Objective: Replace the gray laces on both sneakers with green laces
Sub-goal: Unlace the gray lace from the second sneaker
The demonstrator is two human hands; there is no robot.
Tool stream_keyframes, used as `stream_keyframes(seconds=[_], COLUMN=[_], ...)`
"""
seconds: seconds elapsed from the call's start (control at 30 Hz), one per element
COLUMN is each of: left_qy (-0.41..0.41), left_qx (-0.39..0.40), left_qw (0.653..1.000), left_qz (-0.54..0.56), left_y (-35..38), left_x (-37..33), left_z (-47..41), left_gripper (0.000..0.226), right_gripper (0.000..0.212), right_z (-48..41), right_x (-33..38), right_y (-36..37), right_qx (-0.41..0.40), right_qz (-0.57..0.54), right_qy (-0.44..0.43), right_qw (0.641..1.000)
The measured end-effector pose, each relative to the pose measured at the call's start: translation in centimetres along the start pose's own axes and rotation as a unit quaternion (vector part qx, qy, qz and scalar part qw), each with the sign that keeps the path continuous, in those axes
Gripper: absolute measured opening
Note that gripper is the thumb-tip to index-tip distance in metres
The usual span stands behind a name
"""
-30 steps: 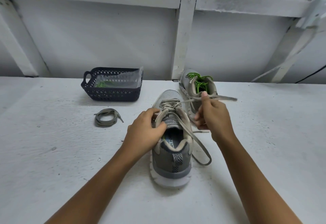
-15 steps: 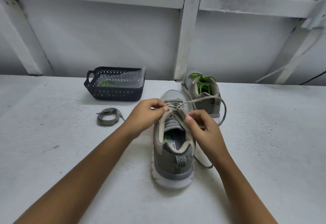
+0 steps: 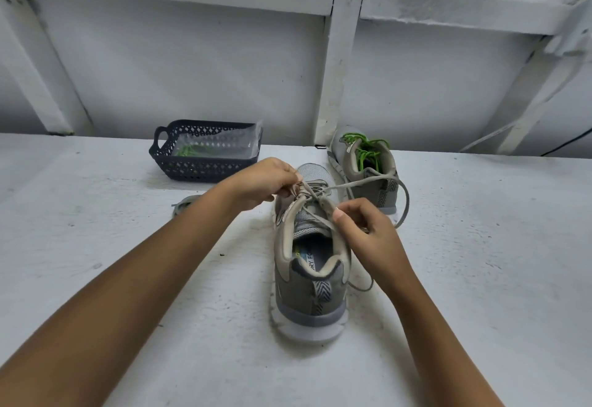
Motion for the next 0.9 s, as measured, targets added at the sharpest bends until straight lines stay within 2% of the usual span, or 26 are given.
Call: stream_keyframes(seconds=[0.13,0.2,0.27,0.37,0.43,0.53,0.67,0.73,0.83,0.9], left_qy=[0.0,0.007,0.001,-0.005,0.008,0.05,0.069,0.067,0.035,0.02], left_qx=[-0.022,-0.036,-0.052,-0.054,-0.046,-0.088,-0.13,-0.158,-0.21,-0.2], left_qw=[0.99,0.985,0.989,0.997,0.998,0.993,0.986,0.98,0.963,0.968], left_qz=[0.136,0.171,0.135,0.046,0.037,0.056,0.082,0.101,0.167,0.151], left_y=[-0.4,-0.4,-0.5,-0.7,-0.4,0.0,0.2,-0.5,-2.2,-2.1], left_x=[-0.1,0.2,0.8,1.8,2.2,2.3,1.8,1.2,1.2,1.4], left_z=[-0.3,0.2,1.1,2.4,3.1,3.3,3.2,3.2,3.0,3.0], left_gripper=[0.022,0.014,0.009,0.018,0.019,0.01,0.011,0.007,0.015,0.019], right_gripper=[0.006,0.005,0.005,0.003,0.003,0.004,0.004,0.004,0.005,0.005], right_z=[0.0,0.1,0.3,0.3,0.2,0.2,0.2,0.2,0.2,0.2], right_x=[-0.2,-0.3,-0.5,-0.7,-0.8,-0.8,-0.8,-0.7,-0.7,-0.7], right_y=[0.0,0.0,-0.1,0.0,0.1,0.2,0.1,0.0,0.0,-0.1], right_qx=[0.0,-0.002,-0.007,-0.012,-0.014,-0.011,-0.012,-0.01,-0.003,-0.001], right_qz=[-0.01,-0.019,-0.023,-0.029,-0.034,-0.039,-0.036,-0.037,-0.04,-0.043], right_qy=[0.0,-0.005,-0.012,-0.014,-0.017,-0.019,-0.022,-0.023,-0.024,-0.027], right_qw=[1.0,1.0,1.0,0.999,0.999,0.999,0.999,0.999,0.999,0.999])
Point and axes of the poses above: each hand's wrist, its own z-axis away from the middle knuckle, its own y-axis out of the palm, x = y × z, the point moved 5 cm from there along -z, towards the middle knuckle, and after that the axes turned 5 degrees about x, right-handed, at the moved point
